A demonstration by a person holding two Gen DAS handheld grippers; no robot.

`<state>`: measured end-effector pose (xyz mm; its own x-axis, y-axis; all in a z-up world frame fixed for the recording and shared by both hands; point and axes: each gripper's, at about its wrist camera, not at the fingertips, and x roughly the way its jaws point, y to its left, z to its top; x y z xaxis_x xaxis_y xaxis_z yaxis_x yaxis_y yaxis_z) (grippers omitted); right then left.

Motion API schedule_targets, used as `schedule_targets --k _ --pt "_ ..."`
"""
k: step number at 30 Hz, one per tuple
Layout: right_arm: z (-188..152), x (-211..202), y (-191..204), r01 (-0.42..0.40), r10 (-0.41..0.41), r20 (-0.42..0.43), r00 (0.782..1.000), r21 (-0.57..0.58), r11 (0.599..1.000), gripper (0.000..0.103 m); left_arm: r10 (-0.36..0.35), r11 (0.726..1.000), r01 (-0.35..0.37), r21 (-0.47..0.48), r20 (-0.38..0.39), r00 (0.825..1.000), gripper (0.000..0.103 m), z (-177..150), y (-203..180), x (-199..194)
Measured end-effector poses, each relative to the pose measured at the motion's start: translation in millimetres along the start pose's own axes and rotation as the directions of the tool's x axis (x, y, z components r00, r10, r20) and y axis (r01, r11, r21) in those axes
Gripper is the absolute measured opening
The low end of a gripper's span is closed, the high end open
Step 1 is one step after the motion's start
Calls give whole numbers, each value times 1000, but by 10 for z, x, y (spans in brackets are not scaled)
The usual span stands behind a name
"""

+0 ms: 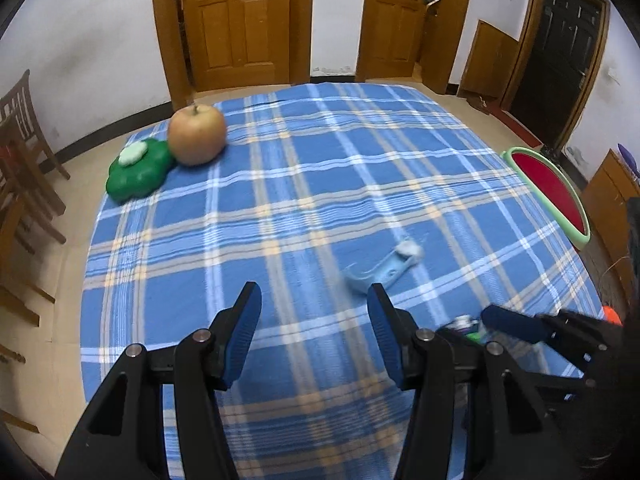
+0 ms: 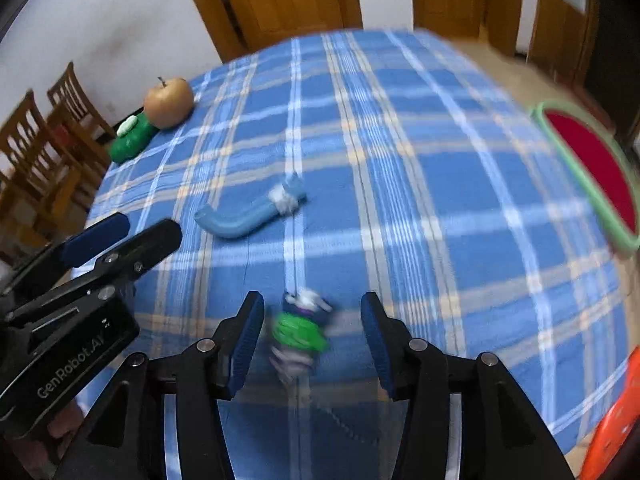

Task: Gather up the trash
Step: 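Move both tools back over the table toward the blue toy and figurine, then grasp the green figurine with the right tool while the left tool grasps the blue toy, then carry the figurine and blue toy to the red basin and release both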

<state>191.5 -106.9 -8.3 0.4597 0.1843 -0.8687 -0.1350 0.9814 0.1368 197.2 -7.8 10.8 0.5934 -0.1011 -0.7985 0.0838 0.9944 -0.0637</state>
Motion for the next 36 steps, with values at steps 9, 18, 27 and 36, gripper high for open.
schedule_targets --k 9,18,27,36 --pt "-36 -139 -109 -56 56 45 997 -2 998 27 -139 988 140 66 -15 990 55 129 -137 179" --pt "99 -258 -643 -100 92 58 994 148 984 28 -137 983 147 111 -88 987 44 184 -372 531" --pt "198 -276 -574 -118 110 73 991 107 987 28 -111 980 120 162 -61 992 16 93 -494 420" --pt "292 -392 -791 -110 98 101 990 120 987 28 -87 976 94 194 -43 995 16 191 -764 311"
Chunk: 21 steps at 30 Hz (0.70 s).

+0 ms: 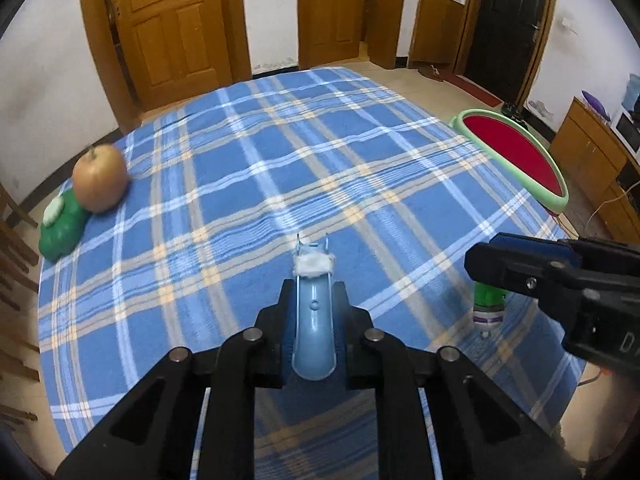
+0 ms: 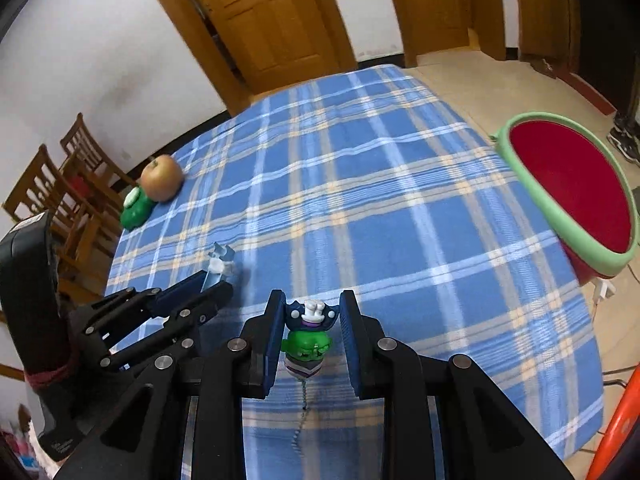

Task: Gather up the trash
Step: 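Carry the figurine and blue toy to the red basin and release both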

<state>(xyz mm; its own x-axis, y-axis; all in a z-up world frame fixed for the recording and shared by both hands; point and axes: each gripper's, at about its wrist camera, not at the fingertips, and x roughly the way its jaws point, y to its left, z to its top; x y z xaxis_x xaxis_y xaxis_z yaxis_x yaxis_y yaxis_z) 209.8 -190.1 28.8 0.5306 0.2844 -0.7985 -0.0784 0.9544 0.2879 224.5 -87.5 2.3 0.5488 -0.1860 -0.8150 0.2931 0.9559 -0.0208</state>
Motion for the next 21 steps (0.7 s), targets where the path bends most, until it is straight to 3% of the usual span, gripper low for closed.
schedule_targets --k 10,21 --pt "187 -333 -753 74 -79 44 996 99 992 27 -134 988 133 78 11 991 16 422 -817 179" --pt "481 -656 -1716 180 -195 60 979 203 962 27 -250 951 247 185 -6 968 16 982 -1873 496"
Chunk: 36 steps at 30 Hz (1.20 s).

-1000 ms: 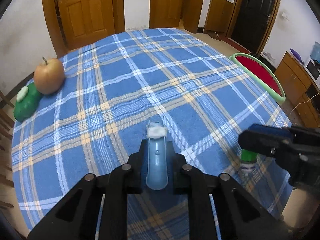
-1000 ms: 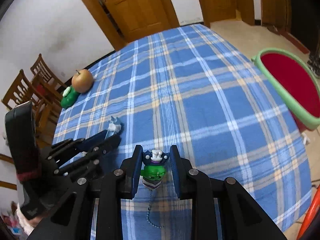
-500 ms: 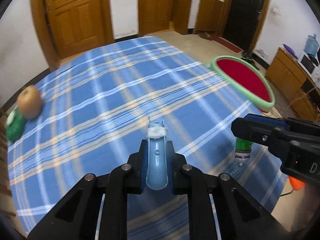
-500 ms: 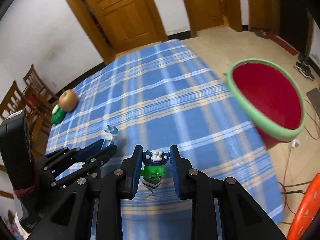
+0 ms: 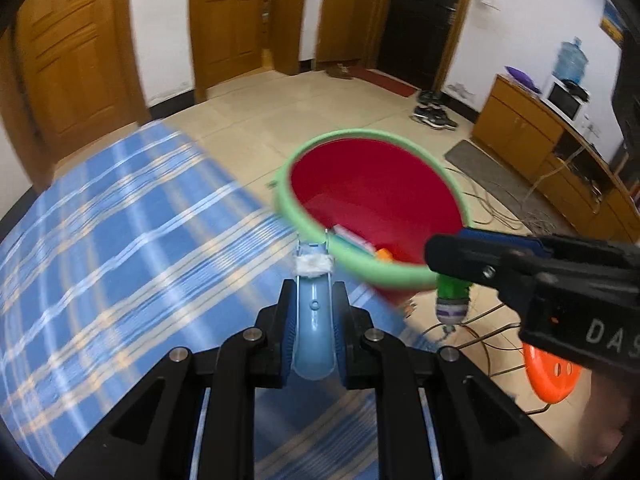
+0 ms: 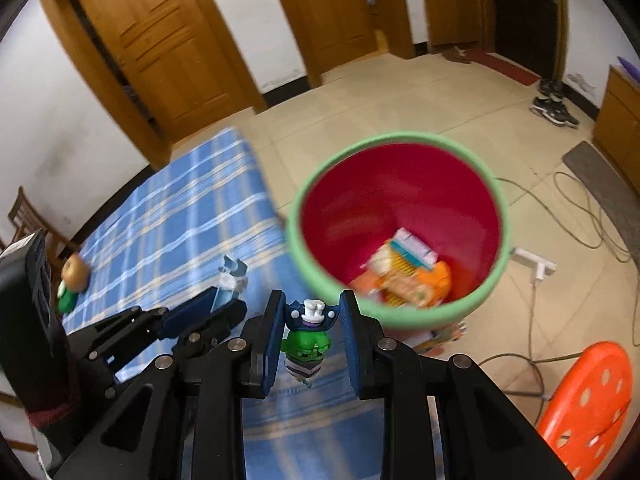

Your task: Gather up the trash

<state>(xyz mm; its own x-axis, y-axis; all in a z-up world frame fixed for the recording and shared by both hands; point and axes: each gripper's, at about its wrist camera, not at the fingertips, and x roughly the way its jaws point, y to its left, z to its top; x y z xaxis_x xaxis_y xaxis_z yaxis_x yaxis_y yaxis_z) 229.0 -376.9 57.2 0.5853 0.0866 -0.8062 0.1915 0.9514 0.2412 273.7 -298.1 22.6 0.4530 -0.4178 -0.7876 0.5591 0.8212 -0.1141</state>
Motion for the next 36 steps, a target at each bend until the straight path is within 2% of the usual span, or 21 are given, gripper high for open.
schedule_targets --k 4,13,15,16,17,18,24,30,32,36 --pt "271 -1 -283 55 -56 26 998 32 998 27 -27 1000 27 9 -3 1000 16 243 -177 204" --pt "651 175 -725 79 -83 38 996 99 992 28 -62 998 62 -3 -15 998 17 685 -406 632" --pt "703 222 -803 86 -91 39 995 117 989 29 -71 997 70 -7 -13 997 51 747 -408 667" --pt "723 238 -847 91 -97 41 994 134 987 33 -74 997 74 -6 -9 997 72 772 -409 679" --pt "733 234 -885 95 -101 39 994 144 985 45 -75 997 75 -5 13 997 74 786 -405 656" --pt "740 239 -923 95 -103 39 994 156 983 52 -64 998 64 0 22 998 74 795 -403 638" --pt "701 256 -940 102 -109 39 993 147 984 52 -1 1000 1 9 51 999 74 766 -367 552" --pt "483 17 -732 144 -159 152 976 103 984 52 50 999 -52 10 122 991 77 634 -328 320" --pt "358 -110 -658 161 -181 199 963 113 981 52 87 996 -86 -14 162 983 86 536 -291 144" --pt "43 -371 -473 163 -187 284 940 105 981 52 73 996 -59 -73 205 976 91 323 -216 -159"
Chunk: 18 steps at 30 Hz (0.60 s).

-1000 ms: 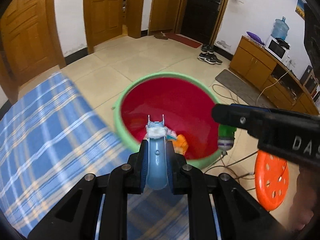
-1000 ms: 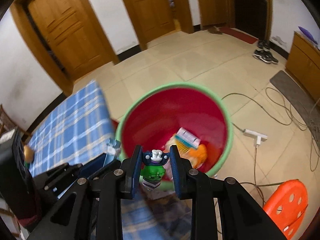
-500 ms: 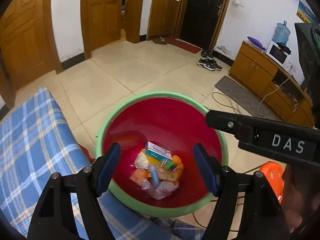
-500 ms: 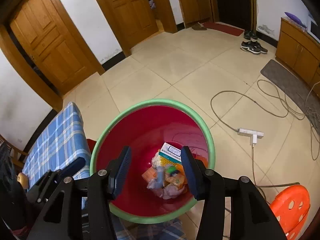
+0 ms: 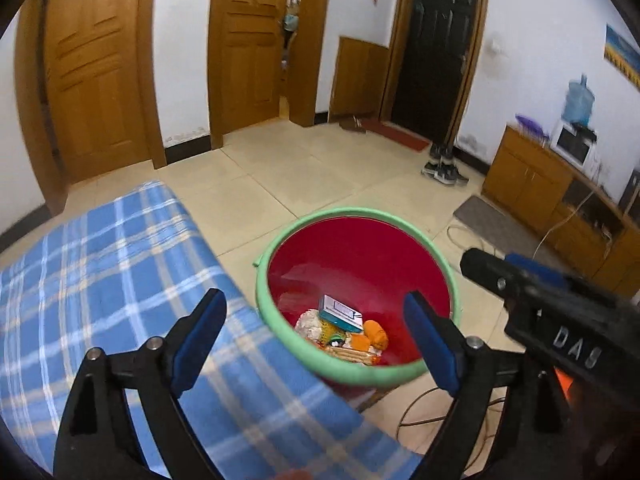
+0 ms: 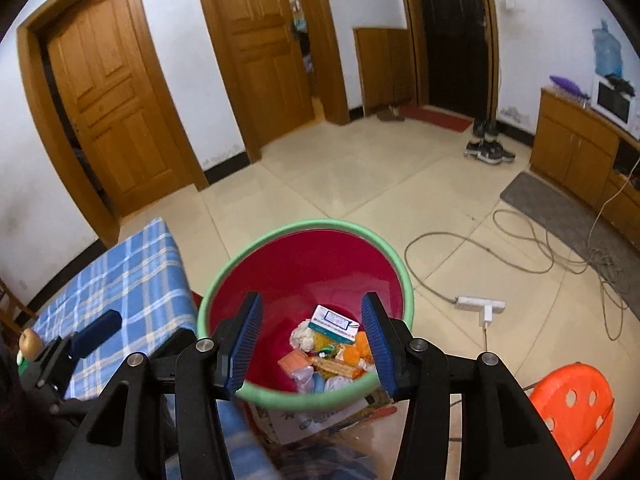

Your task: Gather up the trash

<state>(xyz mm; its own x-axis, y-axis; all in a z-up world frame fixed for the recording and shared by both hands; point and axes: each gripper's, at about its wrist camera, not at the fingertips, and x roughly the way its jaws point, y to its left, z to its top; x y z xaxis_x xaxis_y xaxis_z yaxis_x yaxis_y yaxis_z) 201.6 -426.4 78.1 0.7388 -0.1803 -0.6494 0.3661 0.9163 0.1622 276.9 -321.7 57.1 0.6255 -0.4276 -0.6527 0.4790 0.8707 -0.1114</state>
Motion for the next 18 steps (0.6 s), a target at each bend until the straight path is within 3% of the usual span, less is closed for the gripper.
schedule_targets --k 10,18 --pt "-494 -619 140 -28 34 90 995 -62 998 52 30 1000 -30 3 37 999 94 -439 182 -580" --pt "-806 -766 262 -18 26 77 997 -110 994 53 31 999 -31 -15 34 999 94 -729 297 -900"
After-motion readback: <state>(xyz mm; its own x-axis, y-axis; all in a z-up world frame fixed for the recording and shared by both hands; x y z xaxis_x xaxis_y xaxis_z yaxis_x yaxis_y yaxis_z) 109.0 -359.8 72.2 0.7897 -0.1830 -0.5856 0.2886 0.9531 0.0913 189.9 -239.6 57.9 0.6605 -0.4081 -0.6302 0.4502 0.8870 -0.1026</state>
